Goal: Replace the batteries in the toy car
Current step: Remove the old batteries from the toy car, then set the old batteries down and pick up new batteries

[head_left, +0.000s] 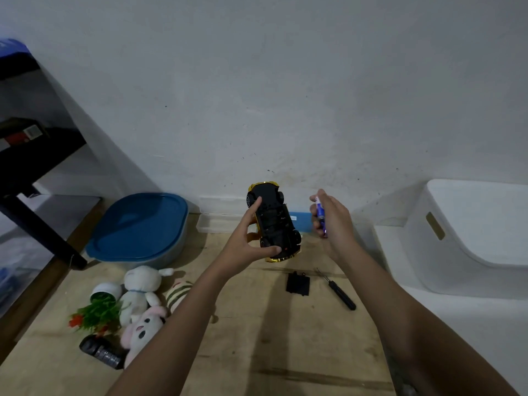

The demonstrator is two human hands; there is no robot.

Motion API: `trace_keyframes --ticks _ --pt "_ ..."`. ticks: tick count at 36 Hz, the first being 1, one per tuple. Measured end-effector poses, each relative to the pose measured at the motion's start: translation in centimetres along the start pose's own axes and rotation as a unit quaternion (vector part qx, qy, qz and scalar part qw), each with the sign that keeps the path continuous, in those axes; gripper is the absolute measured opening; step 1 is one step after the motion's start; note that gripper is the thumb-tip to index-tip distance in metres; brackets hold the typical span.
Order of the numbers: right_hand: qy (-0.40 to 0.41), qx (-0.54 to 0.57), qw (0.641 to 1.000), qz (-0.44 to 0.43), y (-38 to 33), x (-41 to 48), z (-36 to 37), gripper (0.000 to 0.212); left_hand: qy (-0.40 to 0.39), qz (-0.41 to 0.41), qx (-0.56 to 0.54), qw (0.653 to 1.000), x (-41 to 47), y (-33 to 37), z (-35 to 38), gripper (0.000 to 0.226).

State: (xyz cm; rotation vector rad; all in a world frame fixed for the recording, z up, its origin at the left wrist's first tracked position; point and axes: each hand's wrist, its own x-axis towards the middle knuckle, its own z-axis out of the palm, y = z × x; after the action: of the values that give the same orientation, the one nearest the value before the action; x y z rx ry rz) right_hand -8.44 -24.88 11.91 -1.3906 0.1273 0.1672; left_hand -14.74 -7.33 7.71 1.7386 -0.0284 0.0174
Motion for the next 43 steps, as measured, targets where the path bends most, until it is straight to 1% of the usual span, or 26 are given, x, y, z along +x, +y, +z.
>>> trace_keyframes --ticks 2,4,8,12,15,19,22,26,29,33,38,41,43 --pt "-0.003 0.087 0.994 0.064 0.5 0.4 -0.7 0.023 0.005 -0.007 0.000 1.000 -0.1 -0.4 -0.1 0.100" --pt "-0.015 0.152 0.982 0.115 1.1 0.6 -1.3 0.023 0.006 -0.017 0.006 1.000 -0.2 -0.8 -0.2 0.100" --pt "-0.008 0.186 0.969 0.163 2.3 0.8 -2.3 0.025 0.006 -0.055 0.026 0.998 -0.4 -2.0 -0.4 0.099" --pt "0.002 0.206 0.961 0.186 3.7 1.0 -3.0 0.015 0.001 -0.120 0.040 0.992 -1.1 -4.4 -0.4 0.098" --pt "0.003 0.162 0.966 0.199 5.1 1.1 -3.5 0.017 0.000 -0.164 0.058 0.985 -2.1 -6.5 -0.4 0.096" --pt "0.024 0.035 0.980 0.197 6.6 1.0 -3.5 0.013 0.014 -0.208 0.070 0.975 -2.7 -8.5 -0.5 0.090" --pt "0.049 -0.098 0.982 0.157 7.7 1.3 -3.2 0.016 0.020 -0.217 0.107 0.970 -2.5 -9.1 -0.8 0.089" --pt "0.041 -0.186 0.977 0.099 8.8 1.5 -2.8 0.016 0.028 -0.226 0.186 0.956 -1.7 -9.3 -0.9 0.090" --pt "0.024 -0.203 0.977 0.069 9.5 1.7 -2.8 0.014 0.023 -0.232 0.292 0.927 -1.3 -9.5 -0.8 0.092" --pt "0.010 -0.217 0.974 0.059 10.4 2.2 -3.1 0.013 0.021 -0.235 0.407 0.883 -0.8 -9.9 0.0 0.090" --pt "-0.001 -0.221 0.973 0.059 11.1 2.7 -3.7 0.013 0.035 -0.215 0.486 0.847 -0.2 -10.3 1.4 0.087" --pt "-0.001 -0.221 0.973 0.059 11.4 3.0 -4.1 0.012 0.046 -0.186 0.535 0.823 -0.1 -10.7 1.8 0.082" --pt "0.000 -0.213 0.975 0.063 11.5 3.2 -4.4 0.014 0.049 -0.160 0.550 0.818 0.1 -10.9 2.1 0.079"
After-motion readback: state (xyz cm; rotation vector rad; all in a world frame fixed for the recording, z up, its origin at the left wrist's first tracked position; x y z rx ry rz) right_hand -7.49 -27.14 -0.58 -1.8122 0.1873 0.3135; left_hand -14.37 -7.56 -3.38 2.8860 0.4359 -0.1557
